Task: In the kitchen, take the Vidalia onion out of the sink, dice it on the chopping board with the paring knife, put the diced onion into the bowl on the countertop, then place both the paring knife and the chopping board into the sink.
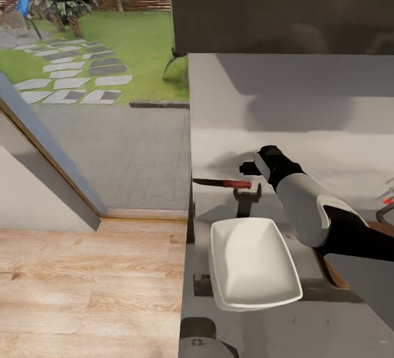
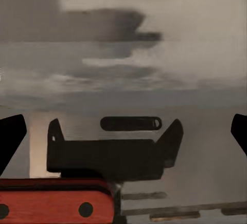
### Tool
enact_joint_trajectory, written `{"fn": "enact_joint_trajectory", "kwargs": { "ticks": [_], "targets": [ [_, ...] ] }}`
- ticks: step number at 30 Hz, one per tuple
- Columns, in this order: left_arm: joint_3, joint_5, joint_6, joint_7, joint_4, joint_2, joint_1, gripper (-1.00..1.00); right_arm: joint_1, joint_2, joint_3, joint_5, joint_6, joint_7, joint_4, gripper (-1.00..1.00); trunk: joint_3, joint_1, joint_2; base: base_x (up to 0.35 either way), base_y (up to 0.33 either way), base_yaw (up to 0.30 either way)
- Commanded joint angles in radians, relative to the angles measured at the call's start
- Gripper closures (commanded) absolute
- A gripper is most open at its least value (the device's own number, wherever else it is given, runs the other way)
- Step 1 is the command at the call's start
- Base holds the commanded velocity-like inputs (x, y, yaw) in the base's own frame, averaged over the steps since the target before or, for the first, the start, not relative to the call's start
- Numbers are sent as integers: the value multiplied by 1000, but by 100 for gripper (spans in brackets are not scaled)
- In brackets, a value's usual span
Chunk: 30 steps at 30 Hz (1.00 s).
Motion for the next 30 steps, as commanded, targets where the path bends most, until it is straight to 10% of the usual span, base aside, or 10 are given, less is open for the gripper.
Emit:
{"fn": "enact_joint_trajectory", "kwargs": {
  "ticks": [1,30],
  "targets": [
    [-9,9,-1,3,-2,0,1,-100,-1,1,-8,9,4,0,-1,-100,-1,1,-2,132,0,5],
    [-10,9,-1,3,-1,0,1,-100,-1,-2,-8,8,4,2,6,-100,-1,1,-2,-3,0,0]
  ]
}}
